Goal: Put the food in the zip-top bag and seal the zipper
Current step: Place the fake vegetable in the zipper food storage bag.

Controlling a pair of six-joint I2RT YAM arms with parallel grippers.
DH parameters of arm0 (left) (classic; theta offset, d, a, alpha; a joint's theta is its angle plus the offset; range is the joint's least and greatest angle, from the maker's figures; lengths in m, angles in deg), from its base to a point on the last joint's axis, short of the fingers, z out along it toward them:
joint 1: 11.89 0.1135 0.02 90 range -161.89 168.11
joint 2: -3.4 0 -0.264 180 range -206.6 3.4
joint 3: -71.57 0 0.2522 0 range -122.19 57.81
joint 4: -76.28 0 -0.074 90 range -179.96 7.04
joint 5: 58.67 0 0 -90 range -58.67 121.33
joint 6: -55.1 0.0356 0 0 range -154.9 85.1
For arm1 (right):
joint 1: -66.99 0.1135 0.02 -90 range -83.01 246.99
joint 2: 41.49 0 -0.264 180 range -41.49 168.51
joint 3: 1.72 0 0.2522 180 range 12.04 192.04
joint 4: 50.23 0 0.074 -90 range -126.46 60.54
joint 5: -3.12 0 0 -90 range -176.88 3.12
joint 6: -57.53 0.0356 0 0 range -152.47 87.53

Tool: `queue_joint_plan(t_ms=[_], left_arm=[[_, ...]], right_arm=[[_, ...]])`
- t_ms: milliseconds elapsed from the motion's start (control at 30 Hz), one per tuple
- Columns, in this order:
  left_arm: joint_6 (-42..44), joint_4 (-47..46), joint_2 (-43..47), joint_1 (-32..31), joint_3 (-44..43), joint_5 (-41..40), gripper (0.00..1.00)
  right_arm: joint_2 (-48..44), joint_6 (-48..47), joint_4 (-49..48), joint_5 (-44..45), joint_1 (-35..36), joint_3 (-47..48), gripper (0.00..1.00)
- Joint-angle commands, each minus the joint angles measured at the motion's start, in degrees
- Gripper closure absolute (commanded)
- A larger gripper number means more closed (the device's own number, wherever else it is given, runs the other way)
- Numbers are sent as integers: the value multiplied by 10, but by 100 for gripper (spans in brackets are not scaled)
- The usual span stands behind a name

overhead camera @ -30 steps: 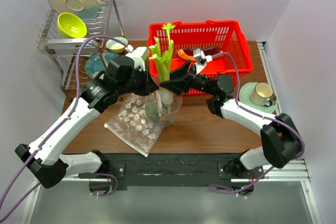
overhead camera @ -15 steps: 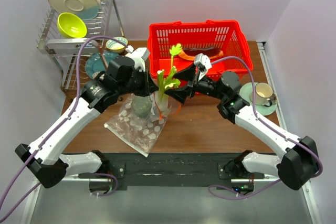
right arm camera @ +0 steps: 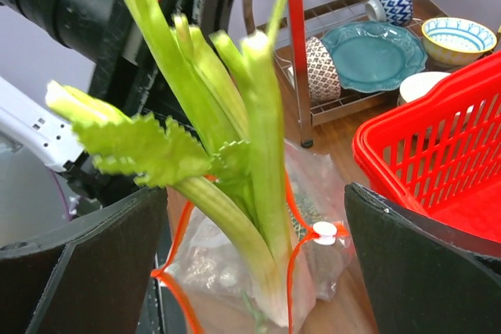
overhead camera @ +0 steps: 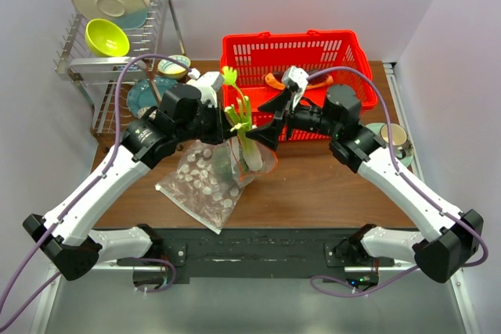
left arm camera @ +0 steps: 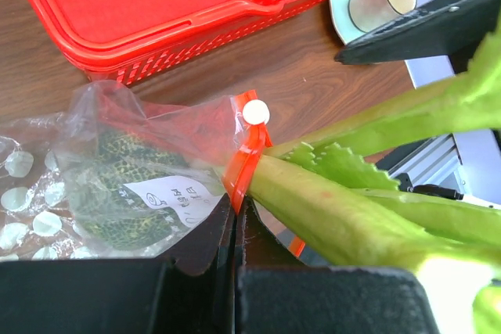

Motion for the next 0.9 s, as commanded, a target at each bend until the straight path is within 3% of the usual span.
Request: queue_joint_plan(t_ms=[0,433,800,867], left_arm=[[-2,-34,11,2,2,8,100],[9,-33,16,2,3,20,100],[23,-23,18,2,-1,36,100],[23,-21,20,2,-2,37,100]], right_arm=[[-2,-23,69,22,10,37,2],[58,-108,91,-9,25,116,2],[126,-151,69,-122,37,174,1],[132,-155,74,-136,37,183,8]])
